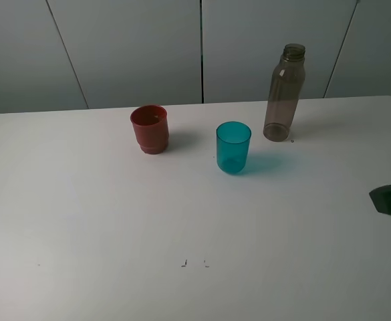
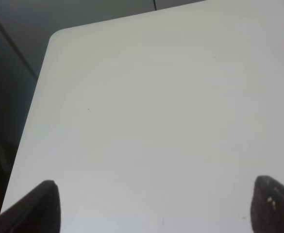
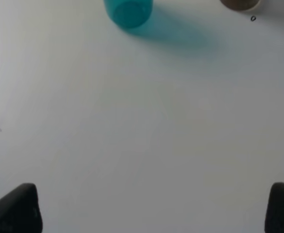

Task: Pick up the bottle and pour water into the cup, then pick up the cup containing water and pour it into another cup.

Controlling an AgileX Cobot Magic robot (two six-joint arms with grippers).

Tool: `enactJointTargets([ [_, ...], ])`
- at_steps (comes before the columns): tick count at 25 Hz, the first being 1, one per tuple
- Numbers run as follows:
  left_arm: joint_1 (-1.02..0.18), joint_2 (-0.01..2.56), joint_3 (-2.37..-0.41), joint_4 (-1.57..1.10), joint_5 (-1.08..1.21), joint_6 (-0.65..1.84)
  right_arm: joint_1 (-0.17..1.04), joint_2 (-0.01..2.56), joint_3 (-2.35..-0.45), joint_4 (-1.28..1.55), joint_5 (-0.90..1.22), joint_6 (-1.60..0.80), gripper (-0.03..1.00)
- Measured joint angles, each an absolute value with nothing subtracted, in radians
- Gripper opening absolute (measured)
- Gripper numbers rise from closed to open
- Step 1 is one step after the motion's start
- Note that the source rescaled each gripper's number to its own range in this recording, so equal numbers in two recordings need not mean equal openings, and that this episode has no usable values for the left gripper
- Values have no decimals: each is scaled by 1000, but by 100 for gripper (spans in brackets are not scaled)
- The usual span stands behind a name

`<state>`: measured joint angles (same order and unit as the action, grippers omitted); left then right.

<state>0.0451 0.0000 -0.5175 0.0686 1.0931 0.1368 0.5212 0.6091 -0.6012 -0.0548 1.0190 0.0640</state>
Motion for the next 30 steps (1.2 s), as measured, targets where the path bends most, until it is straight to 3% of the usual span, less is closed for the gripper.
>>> enactJointTargets([
  [10,45,0,-518,69,1093,137,521,303,-513,-10,1081,67,100],
  [30,45,0,-518,69,1093,137,504,1,-513,-17,1088,107,100],
])
